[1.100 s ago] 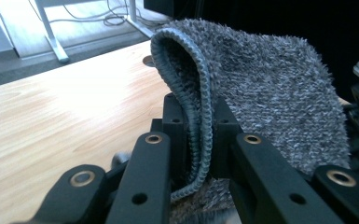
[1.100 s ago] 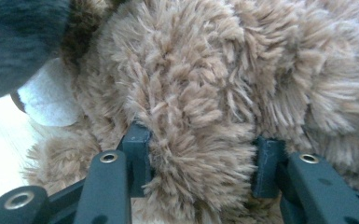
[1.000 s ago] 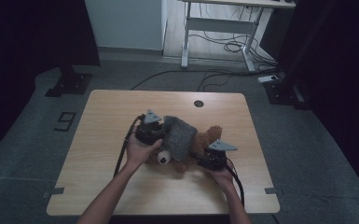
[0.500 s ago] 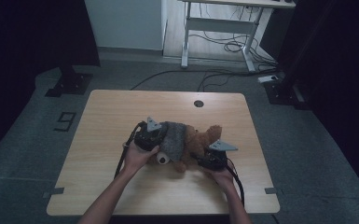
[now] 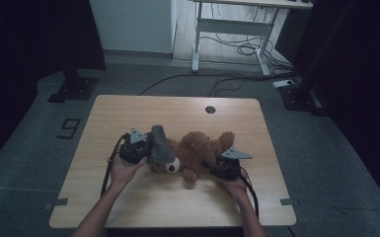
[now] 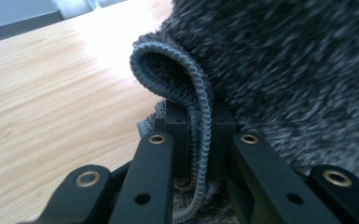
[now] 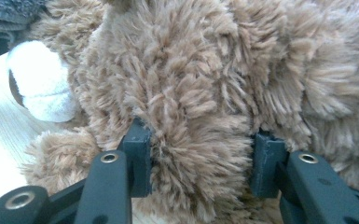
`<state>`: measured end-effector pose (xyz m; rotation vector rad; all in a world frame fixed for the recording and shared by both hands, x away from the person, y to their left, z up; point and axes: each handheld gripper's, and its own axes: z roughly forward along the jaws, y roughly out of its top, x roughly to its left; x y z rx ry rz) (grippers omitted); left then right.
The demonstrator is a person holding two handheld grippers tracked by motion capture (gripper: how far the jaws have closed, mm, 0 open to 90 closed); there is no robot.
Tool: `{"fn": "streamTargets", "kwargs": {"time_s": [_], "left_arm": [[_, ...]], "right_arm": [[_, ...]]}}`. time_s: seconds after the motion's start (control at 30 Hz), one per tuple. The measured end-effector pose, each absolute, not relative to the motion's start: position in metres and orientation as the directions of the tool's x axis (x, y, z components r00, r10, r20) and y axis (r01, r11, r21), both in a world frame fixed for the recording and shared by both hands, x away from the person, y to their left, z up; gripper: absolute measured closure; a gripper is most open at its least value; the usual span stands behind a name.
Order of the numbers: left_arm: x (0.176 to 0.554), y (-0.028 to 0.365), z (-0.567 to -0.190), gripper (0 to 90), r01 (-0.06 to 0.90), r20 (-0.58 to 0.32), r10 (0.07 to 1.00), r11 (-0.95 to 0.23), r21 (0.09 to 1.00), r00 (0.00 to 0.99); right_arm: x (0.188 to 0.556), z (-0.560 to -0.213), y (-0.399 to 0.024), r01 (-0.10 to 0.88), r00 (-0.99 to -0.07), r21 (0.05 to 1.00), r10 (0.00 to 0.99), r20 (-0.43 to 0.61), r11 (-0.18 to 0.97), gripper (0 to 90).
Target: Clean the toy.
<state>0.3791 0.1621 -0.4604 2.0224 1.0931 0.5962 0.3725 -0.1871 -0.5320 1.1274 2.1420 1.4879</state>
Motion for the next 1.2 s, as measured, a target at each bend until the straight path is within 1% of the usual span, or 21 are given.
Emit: {"fn": "streamTargets", "kwargs": {"time_s": [0.1,0.17,0.27,0.4,0.43,0.5,0.6,0.7,0.77,0.87,0.93,1.0,1.1,1.2], "left_arm": [[0.38,0.171,-0.474,82.3,0.533,0.048,0.858,-0.361,0.765,0.512],[0.381,0.175,-0.486,82.4,0.563,0.007,0.863,-0.336,0.755,0.505],[0.383,0.175,-0.504,82.4,0.591,0.014,0.863,-0.358,0.723,0.505],[0.387,0.178,-0.522,82.3,0.63,-0.035,0.863,-0.34,0.698,0.504],[0.387,0.181,-0.518,82.3,0.63,-0.05,0.868,-0.317,0.709,0.493],[0.388,0.185,-0.506,82.3,0.614,-0.048,0.874,-0.3,0.73,0.484],[0.388,0.188,-0.476,82.2,0.569,-0.043,0.879,-0.27,0.777,0.476],[0.389,0.183,-0.448,82.2,0.519,-0.041,0.874,-0.249,0.818,0.484],[0.39,0.171,-0.432,82.2,0.482,-0.024,0.866,-0.255,0.838,0.5],[0.393,0.149,-0.42,82.1,0.454,-0.005,0.848,-0.279,0.846,0.53],[0.396,0.13,-0.417,82.1,0.445,0.015,0.827,-0.318,0.837,0.562],[0.401,0.108,-0.419,82.0,0.443,0.056,0.811,-0.375,0.815,0.583],[0.407,0.072,-0.434,81.9,0.447,0.103,0.787,-0.447,0.775,0.609],[0.403,0.041,-0.449,82.0,0.406,0.202,0.758,-0.53,0.745,0.62]], "right_arm": [[0.373,-0.532,-0.188,0.431,-0.648,0.889,0.738,0.188,0.152,52.6],[0.374,-0.532,-0.189,0.434,-0.648,0.888,0.738,0.192,0.151,52.6],[0.374,-0.533,-0.189,0.442,-0.646,0.885,0.736,0.202,0.145,52.7],[0.374,-0.533,-0.189,0.439,-0.647,0.887,0.736,0.201,0.144,52.6],[0.374,-0.533,-0.19,0.438,-0.646,0.888,0.736,0.201,0.142,52.6],[0.374,-0.533,-0.19,0.439,-0.645,0.888,0.736,0.203,0.139,52.6],[0.375,-0.533,-0.191,0.438,-0.647,0.888,0.734,0.205,0.139,52.6],[0.375,-0.533,-0.191,0.435,-0.649,0.889,0.733,0.201,0.141,52.7],[0.375,-0.533,-0.191,0.434,-0.649,0.89,0.734,0.2,0.141,52.7],[0.374,-0.533,-0.19,0.432,-0.649,0.89,0.735,0.197,0.143,52.8],[0.374,-0.533,-0.19,0.432,-0.649,0.891,0.735,0.196,0.144,52.7],[0.374,-0.533,-0.191,0.431,-0.65,0.891,0.734,0.195,0.145,52.7],[0.375,-0.533,-0.19,0.429,-0.651,0.892,0.734,0.195,0.144,52.7],[0.375,-0.533,-0.191,0.429,-0.652,0.891,0.733,0.192,0.148,52.7]]}}
